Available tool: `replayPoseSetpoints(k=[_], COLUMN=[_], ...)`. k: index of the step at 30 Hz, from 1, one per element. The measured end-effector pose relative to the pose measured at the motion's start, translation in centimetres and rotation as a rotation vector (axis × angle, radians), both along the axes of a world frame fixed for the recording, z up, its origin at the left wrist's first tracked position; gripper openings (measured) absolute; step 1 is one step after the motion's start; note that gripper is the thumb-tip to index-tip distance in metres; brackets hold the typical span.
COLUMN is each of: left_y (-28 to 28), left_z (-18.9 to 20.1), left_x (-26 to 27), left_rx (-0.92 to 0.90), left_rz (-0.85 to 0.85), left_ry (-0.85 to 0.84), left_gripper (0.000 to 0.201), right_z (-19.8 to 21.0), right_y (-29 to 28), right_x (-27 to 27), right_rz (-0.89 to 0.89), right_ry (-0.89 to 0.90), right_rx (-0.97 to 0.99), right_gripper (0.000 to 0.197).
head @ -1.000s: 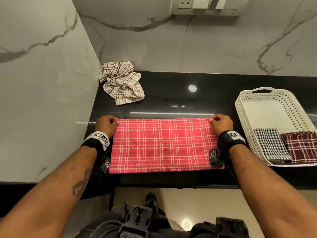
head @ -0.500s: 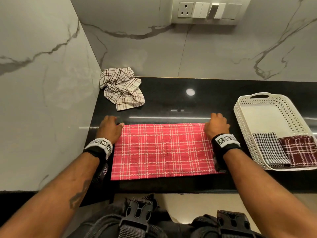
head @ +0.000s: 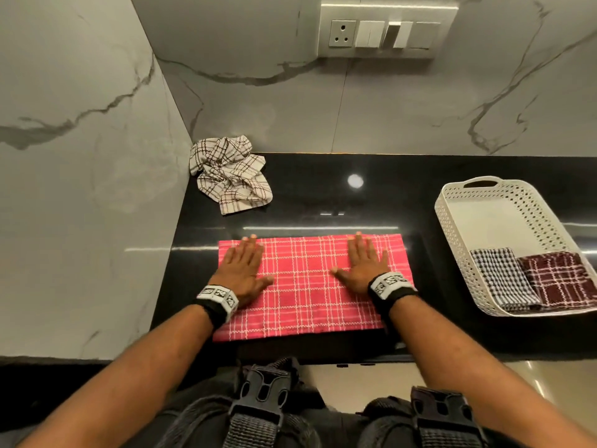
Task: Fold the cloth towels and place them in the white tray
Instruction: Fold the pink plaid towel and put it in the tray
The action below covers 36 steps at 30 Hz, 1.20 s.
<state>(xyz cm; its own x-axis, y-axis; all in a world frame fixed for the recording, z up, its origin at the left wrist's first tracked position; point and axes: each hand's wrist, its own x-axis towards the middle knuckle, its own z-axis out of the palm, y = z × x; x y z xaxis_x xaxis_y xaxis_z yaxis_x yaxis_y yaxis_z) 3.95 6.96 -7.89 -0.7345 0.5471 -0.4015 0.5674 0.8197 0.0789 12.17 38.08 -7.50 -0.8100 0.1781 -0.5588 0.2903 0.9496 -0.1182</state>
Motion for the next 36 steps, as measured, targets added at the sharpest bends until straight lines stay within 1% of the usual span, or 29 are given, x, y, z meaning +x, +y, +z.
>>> replayPoseSetpoints(k=[2,4,6,7,9,11,13,14,16,19,23,25,26,27,29,32,34,36], left_y=[-2.4,-4.0,-4.6,-4.3,-2.6,0.3,3.7,5.1,6.6,4.3,-1.9,-4.0,-4.4,-4.2,-2.3,3.1,6.5,7.9], left_z=[-0.1,0.0,0.3,0.7,1.6,2.3,2.1,1.7,0.8,-0.1,-0.3,-0.1,0.1,0.3,0.9,1.6,1.3,0.3], left_x=[-0.6,-1.1,-1.5,-1.4,-1.1,0.3,2.0,2.8,3.8,4.2,4.4,4.3,4.4,4.4,5.0,7.0,8.8,10.2], left_rx=[-0.020,-0.043,-0.088,-0.099,-0.082,-0.033,-0.029,-0.052,-0.082,-0.056,-0.039,-0.056,-0.074,-0.085,-0.056,0.051,0.083,0.067], left_rz=[0.052,0.076,0.075,0.079,0.057,-0.032,-0.168,-0.227,-0.267,-0.182,-0.027,0.034,0.045,0.049,0.040,-0.063,-0.153,-0.187], left_ry=[-0.004,-0.008,-0.004,0.003,0.035,0.053,0.055,0.045,0.018,0.008,-0.004,0.008,0.017,0.023,0.025,0.040,0.032,0.016], left_gripper=[0.092,0.095,0.096,0.095,0.092,0.084,0.075,0.073,0.072,0.078,0.084,0.087,0.088,0.088,0.084,0.075,0.074,0.078], right_z=[0.1,0.1,0.3,0.5,1.1,1.4,1.1,0.7,0.0,-0.5,-0.5,-0.3,-0.2,0.0,0.6,0.8,0.3,-0.7], right_y=[3.3,5.2,5.4,4.7,2.2,-1.6,-5.7,-7.1,-7.7,-3.8,4.1,6.1,6.2,5.6,2.9,-3.8,-7.6,-8.6], right_x=[1.2,1.7,1.7,1.7,1.4,1.2,1.2,1.3,1.7,3.0,6.1,7.0,7.2,7.3,7.3,7.2,7.5,8.2], right_rz=[-0.105,-0.166,-0.173,-0.163,-0.104,0.042,0.173,0.208,0.228,0.155,-0.088,-0.159,-0.169,-0.159,-0.080,0.093,0.190,0.225], right_ry=[0.001,-0.016,-0.022,0.004,0.084,0.122,0.086,0.063,0.041,0.032,0.011,-0.004,-0.007,0.007,0.064,0.157,0.158,0.141], right_rx=[0.054,0.090,0.118,0.143,0.147,0.049,-0.041,-0.061,-0.064,-0.022,0.062,0.072,0.084,0.101,0.098,-0.043,-0.123,-0.138], right_gripper=[0.102,0.104,0.103,0.102,0.096,0.086,0.078,0.077,0.077,0.086,0.096,0.098,0.098,0.096,0.090,0.079,0.071,0.068])
